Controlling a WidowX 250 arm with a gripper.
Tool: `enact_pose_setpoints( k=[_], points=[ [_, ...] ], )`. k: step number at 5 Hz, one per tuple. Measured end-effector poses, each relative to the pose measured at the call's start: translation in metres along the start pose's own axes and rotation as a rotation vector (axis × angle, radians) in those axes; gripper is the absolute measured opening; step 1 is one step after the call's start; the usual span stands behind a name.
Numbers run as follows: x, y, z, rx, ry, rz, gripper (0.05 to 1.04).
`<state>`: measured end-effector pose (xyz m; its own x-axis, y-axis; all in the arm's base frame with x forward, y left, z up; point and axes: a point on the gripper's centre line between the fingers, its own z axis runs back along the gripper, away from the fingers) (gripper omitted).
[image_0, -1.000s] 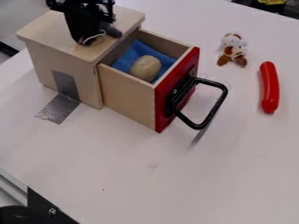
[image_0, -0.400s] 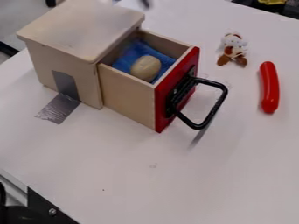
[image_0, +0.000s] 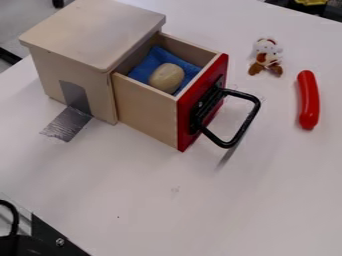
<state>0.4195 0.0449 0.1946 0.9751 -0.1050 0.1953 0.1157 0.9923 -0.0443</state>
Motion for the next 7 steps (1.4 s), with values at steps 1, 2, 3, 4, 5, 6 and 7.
enact_pose_setpoints(
  k=[1, 2, 3, 4, 5, 6, 7],
  points=[
    [0.014, -0.015, -0.040, -0.018, 0.074, -0.042, 0.055],
    [0.010, -0.024, -0.072, 0.003, 0.129, -0.077, 0.055],
    [-0.001, -0.022, -0.113, 0.026, 0.145, -0.058, 0.055],
    [-0.007, -0.019, -0.141, 0.056, 0.124, -0.014, 0.055],
    [-0.011, -0.023, -0.158, 0.048, 0.110, 0.003, 0.070],
    [-0.010, -0.026, -0.161, 0.042, 0.098, 0.011, 0.222],
    [-0.007, -0.030, -0.128, 0.050, 0.082, 0.016, 0.477]
  ],
)
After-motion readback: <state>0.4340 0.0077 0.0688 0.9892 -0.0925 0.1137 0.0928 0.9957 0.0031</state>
